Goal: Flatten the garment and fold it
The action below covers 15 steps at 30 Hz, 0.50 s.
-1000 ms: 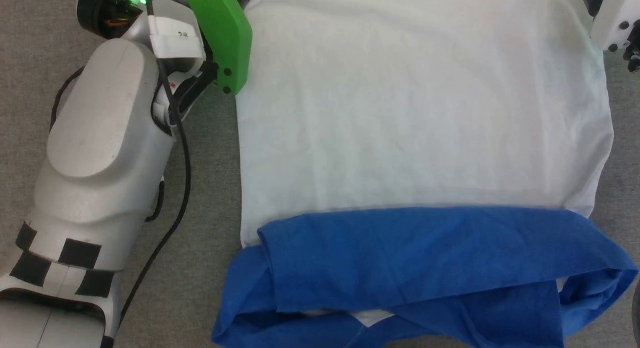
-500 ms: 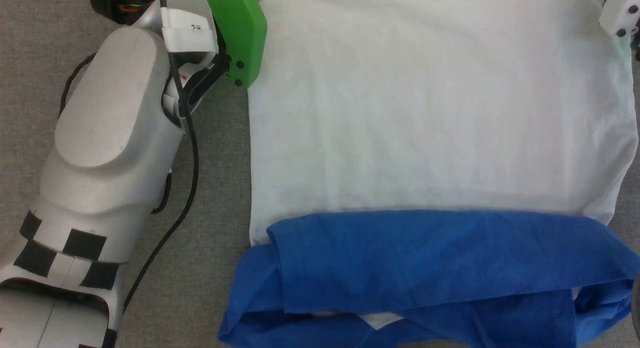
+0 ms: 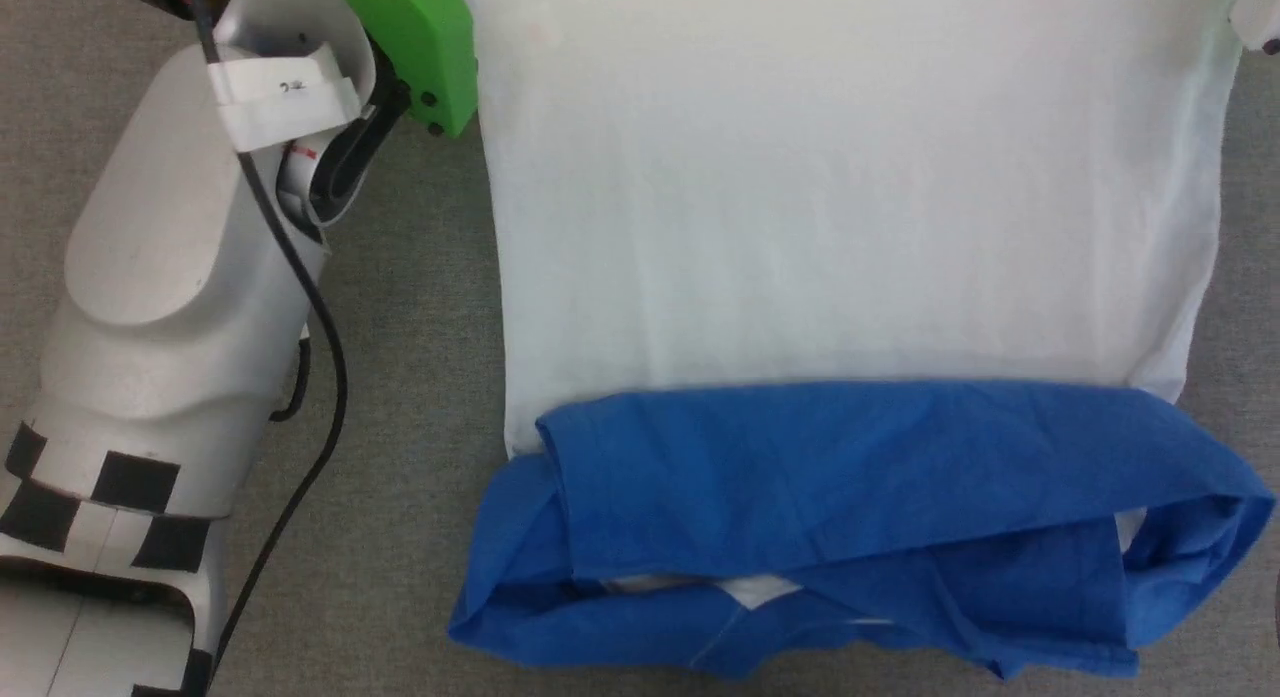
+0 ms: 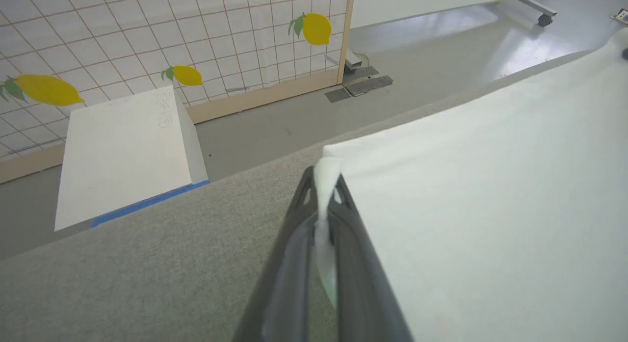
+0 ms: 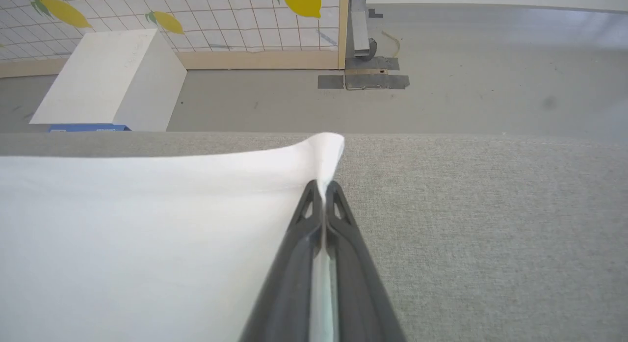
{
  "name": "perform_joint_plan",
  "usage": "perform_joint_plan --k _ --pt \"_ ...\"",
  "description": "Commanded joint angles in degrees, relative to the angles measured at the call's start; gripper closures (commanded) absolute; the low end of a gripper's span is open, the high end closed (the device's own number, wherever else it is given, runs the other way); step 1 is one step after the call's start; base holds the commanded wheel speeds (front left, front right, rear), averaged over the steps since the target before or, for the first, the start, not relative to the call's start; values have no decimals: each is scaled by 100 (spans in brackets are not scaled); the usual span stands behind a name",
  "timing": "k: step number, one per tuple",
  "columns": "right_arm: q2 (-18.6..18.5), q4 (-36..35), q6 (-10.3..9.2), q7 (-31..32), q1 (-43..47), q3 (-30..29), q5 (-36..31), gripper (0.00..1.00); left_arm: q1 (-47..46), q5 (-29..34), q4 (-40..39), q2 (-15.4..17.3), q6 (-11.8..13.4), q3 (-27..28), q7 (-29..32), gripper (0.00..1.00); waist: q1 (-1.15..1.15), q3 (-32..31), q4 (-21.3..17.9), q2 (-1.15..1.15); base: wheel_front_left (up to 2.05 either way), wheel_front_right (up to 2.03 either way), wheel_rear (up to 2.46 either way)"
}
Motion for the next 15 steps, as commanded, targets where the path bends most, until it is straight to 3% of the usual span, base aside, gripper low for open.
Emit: perform_joint_plan --k 1,9,15 --pt "-64 -15 -8 -99 52 -41 88 100 -70 60 9 83 16 86 -133 100 0 -256 -13 0 0 0 0" --pt "-212 -479 -8 -492 722 60 795 100 563 -165 -470 332 5 234 -563 100 0 -888 13 0 0 0 0" --pt "-249 -1383 -8 -611 2029 68 1521 100 1747 -377 -1365 630 73 299 -722 100 0 -1534 13 0 0 0 0"
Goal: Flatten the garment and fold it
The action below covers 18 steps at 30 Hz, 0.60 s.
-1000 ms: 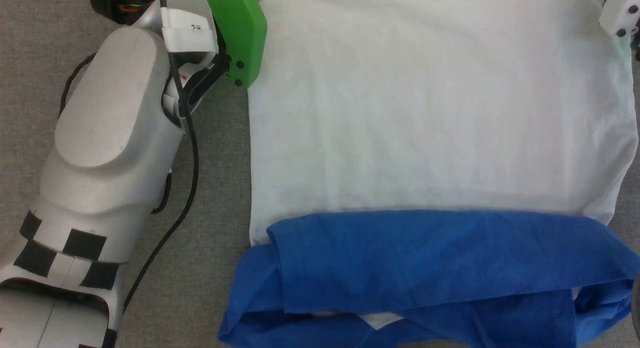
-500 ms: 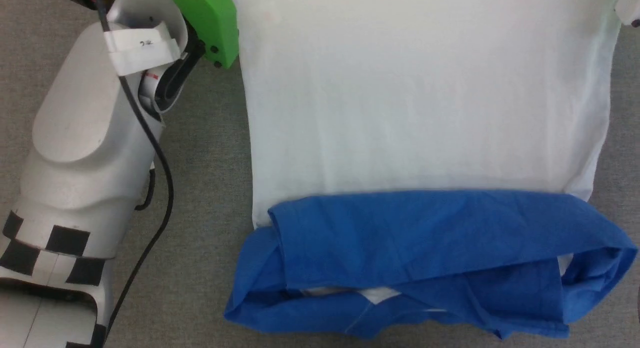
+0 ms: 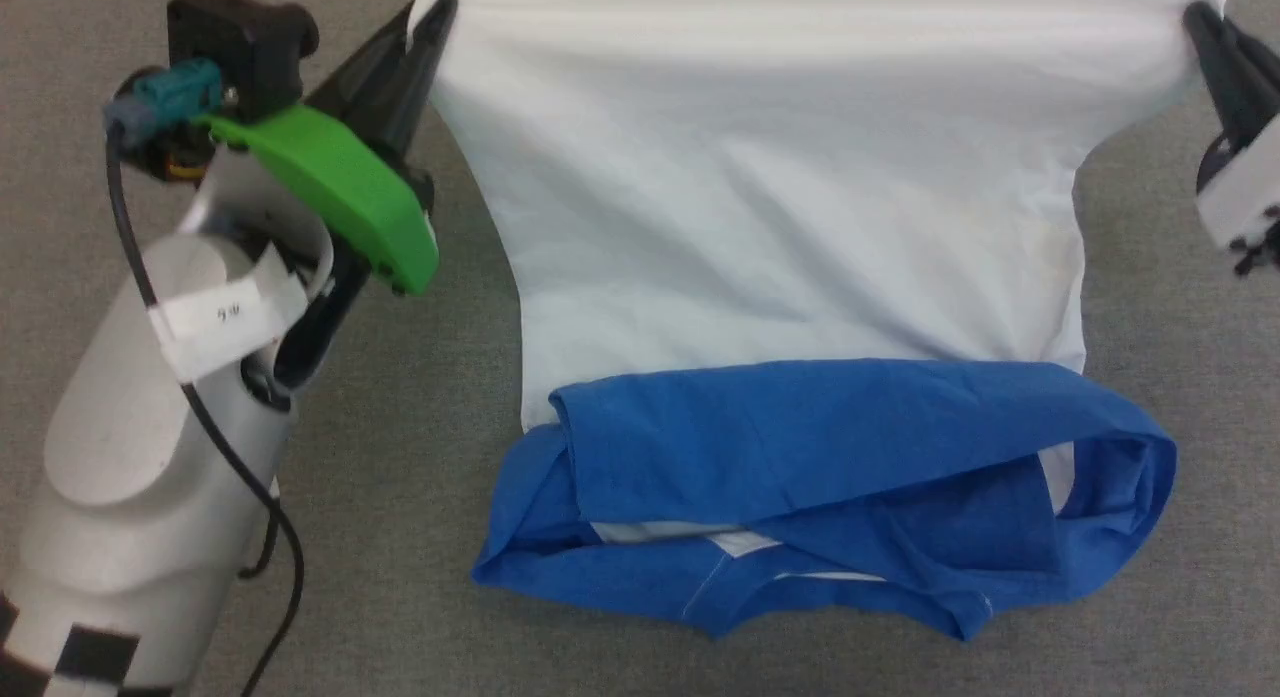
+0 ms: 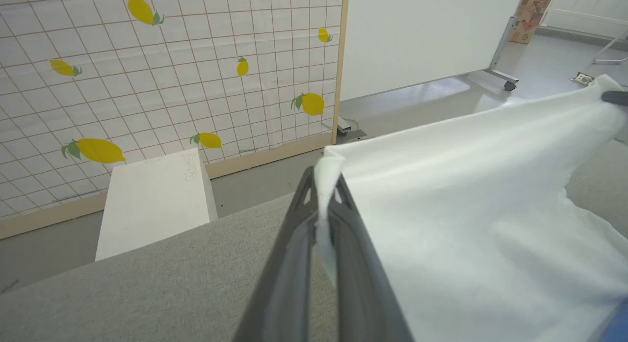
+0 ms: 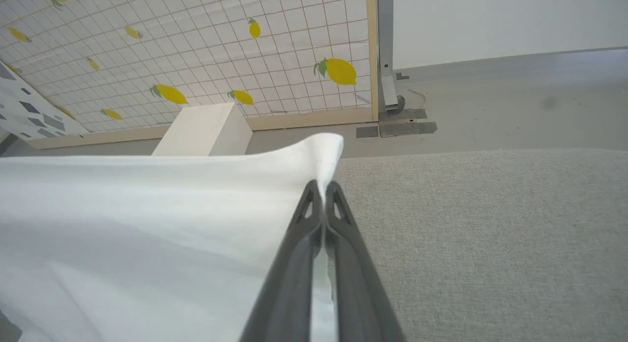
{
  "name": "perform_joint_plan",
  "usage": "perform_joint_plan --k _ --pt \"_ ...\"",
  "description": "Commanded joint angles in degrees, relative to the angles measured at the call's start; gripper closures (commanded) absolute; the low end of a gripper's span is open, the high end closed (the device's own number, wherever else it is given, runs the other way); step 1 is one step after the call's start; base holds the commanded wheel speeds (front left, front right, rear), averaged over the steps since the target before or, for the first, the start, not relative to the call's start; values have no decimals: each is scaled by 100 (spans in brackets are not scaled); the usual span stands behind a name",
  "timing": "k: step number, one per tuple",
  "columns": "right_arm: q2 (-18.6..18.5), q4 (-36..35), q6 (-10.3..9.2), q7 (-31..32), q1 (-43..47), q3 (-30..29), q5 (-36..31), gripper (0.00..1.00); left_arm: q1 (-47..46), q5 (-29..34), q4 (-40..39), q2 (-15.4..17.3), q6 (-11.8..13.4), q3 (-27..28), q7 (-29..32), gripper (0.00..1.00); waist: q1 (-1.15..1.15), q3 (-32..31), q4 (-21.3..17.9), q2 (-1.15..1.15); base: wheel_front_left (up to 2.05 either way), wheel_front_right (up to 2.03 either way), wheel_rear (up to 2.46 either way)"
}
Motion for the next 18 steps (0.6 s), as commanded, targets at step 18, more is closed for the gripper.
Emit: perform_joint_plan --k 18 --pt "569 -1988 -11 178 3681 -450 1120 100 4103 -781 -2252 237 976 99 -446 100 0 -1475 83 0 0 0 0"
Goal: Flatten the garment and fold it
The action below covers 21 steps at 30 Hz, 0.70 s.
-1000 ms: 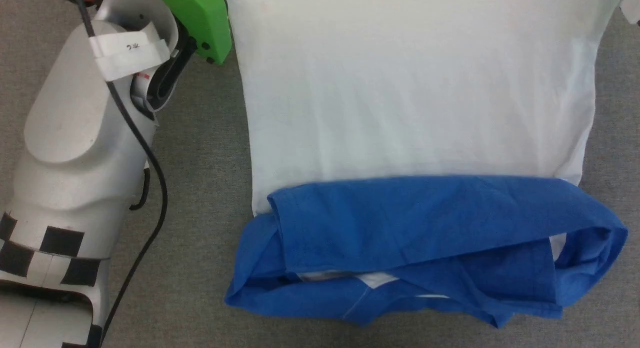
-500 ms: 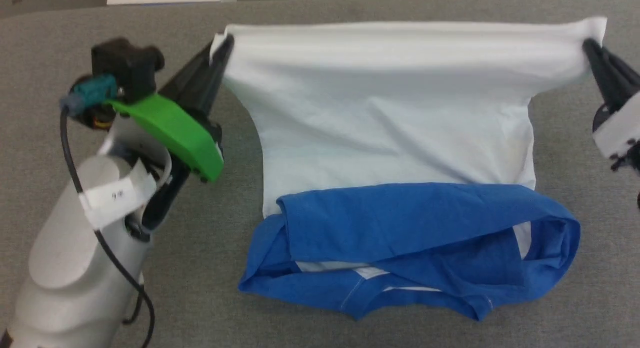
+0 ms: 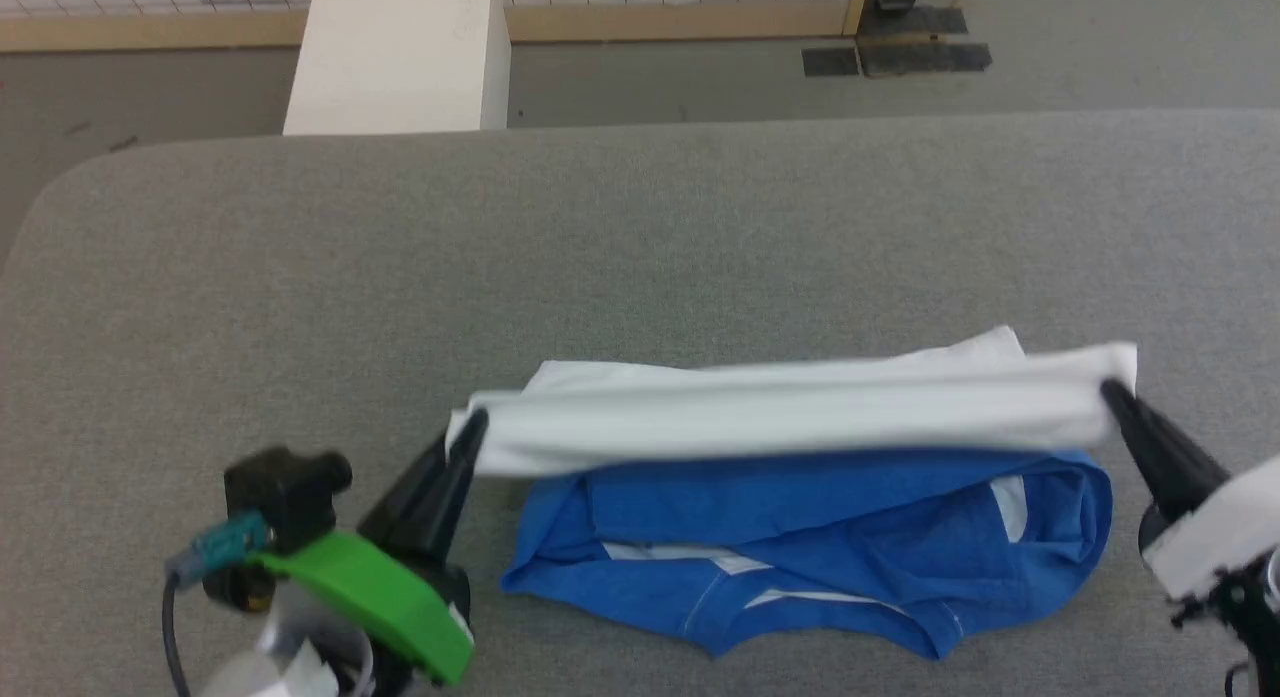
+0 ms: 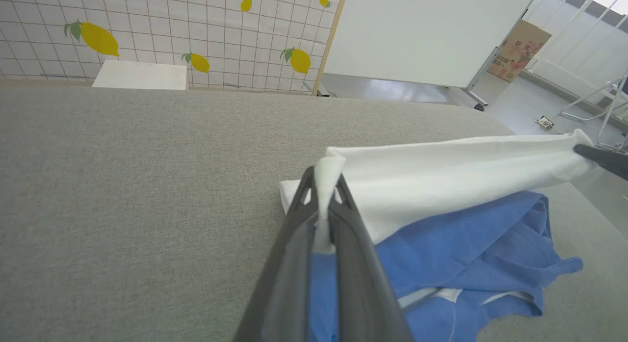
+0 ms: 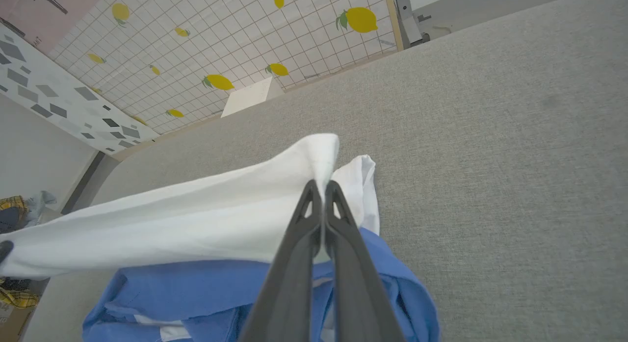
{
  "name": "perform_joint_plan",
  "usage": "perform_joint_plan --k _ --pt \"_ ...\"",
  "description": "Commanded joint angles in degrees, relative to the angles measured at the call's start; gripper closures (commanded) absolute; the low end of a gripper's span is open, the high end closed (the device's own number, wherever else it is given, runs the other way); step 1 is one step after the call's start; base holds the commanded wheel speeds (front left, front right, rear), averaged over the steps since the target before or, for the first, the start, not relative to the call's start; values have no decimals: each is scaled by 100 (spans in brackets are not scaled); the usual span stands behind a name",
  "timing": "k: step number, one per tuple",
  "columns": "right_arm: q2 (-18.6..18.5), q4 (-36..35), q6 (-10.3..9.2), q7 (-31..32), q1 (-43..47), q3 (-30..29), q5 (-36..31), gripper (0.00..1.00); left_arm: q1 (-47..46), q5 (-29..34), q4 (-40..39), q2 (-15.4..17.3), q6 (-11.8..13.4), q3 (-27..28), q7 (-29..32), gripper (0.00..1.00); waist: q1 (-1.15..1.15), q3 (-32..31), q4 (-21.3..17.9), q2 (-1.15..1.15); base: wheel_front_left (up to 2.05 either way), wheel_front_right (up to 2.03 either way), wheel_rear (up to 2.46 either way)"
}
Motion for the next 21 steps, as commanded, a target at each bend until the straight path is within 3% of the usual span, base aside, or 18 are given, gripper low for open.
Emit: perform_joint_plan --k 1,9,17,18,19,21 --pt "31 -58 -9 -20 213 -41 84 100 249 -110 -70 -25 76 43 -83 100 1 -178 39 0 0 0 0" --pt "76 41 -9 -33 1121 15 159 100 1024 -421 110 -21 116 -117 35 100 1 -396 62 0 0 0 0" --pt "83 611 -9 -127 1111 350 -154 100 1052 -594 864 -157 93 -334 289 100 1 -476 -59 0 0 0 0" --pt "61 708 -9 -147 1057 389 -179 88 1009 -615 964 -194 83 -352 308 79 1 -475 -68 0 0 0 0" --pt "47 813 -9 -180 989 435 -203 65 947 -629 1079 -234 65 -375 326 55 1 -473 -79 0 0 0 0" --pt "65 960 -9 -230 892 469 -261 0 826 -647 1256 -307 32 -404 334 0 1 -473 -91 0 0 0 0"
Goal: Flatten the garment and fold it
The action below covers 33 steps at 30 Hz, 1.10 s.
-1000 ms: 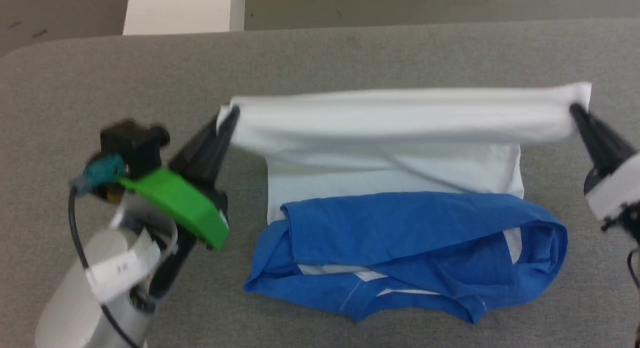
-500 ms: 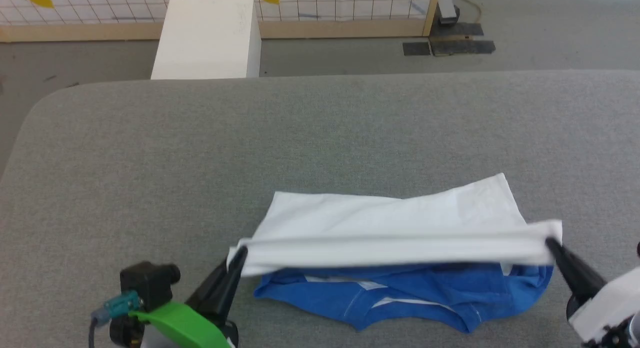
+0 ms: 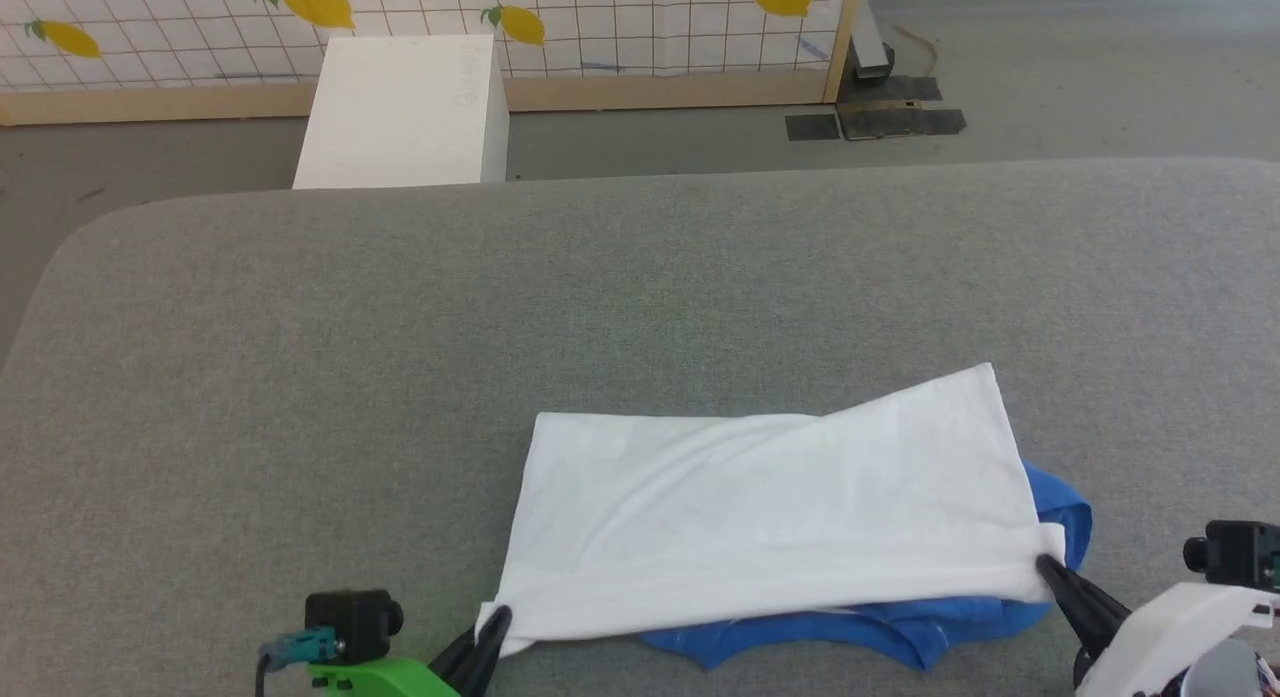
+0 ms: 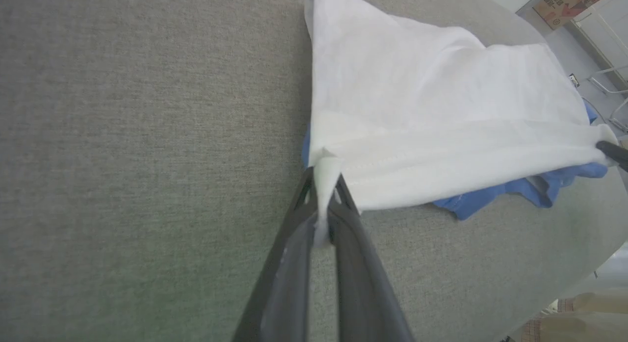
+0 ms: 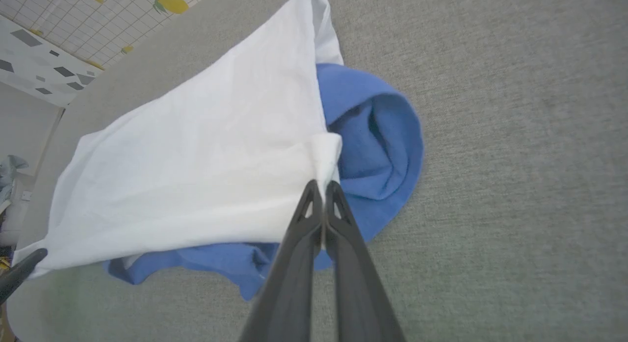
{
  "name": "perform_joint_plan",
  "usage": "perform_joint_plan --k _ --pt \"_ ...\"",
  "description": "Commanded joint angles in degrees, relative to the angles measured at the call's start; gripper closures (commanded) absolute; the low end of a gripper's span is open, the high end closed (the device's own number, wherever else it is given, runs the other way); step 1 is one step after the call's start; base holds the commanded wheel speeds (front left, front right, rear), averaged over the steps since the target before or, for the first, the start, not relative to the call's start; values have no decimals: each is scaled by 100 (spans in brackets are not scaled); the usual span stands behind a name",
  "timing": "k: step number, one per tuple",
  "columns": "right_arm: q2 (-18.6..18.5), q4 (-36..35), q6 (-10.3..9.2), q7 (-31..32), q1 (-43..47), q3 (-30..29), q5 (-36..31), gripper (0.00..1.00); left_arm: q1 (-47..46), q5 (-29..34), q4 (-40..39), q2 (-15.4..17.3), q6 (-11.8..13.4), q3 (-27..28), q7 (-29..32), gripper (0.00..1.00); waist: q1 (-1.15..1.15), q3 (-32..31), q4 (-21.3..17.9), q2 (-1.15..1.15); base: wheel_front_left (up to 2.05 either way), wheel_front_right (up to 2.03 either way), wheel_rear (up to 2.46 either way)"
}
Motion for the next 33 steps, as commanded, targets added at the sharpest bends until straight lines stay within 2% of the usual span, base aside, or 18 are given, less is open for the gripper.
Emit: perform_joint_plan --k 1,6,11,14,19,23,25,28,33 --pt "6 58 -9 -57 -136 18 -67 0 -188 -50 88 -43 -37 1 14 0 1 -2 -7 0 0 0 0" --pt "-77 77 -9 -127 -258 69 -90 0 -384 -88 211 -149 -97 13 -56 0 1 -22 -13 0 0 0 0" --pt "-192 -340 -9 -36 -149 -31 58 0 -297 -142 -65 -169 -13 230 -342 0 1 -88 -33 0 0 0 0" --pt "-208 -692 -9 13 -45 -298 51 0 -173 32 -374 -146 216 513 -812 0 1 -119 -51 0 0 0 0" --pt "-163 -967 -9 186 -8 -650 -162 0 -9 713 -709 -211 768 929 -1843 0 1 -135 -47 0 0 0 0" --pt "-134 -927 -9 402 -143 -785 -266 0 84 1411 -801 -329 1122 1171 -2117 0 1 -104 6 0 0 0 0" --pt "-154 -868 -9 516 -246 -814 -304 0 165 1775 -785 -363 1211 1210 -2141 0 1 -59 42 0 0 0 0" --pt "-249 -751 -9 675 -412 -802 -356 0 235 2087 -838 -546 1223 1289 -2147 0 1 31 116 0 0 0 0" --pt "-521 -576 -9 954 -724 -614 -367 0 226 2358 -875 -803 1025 1393 -2149 0 1 306 279 0 0 0 0"
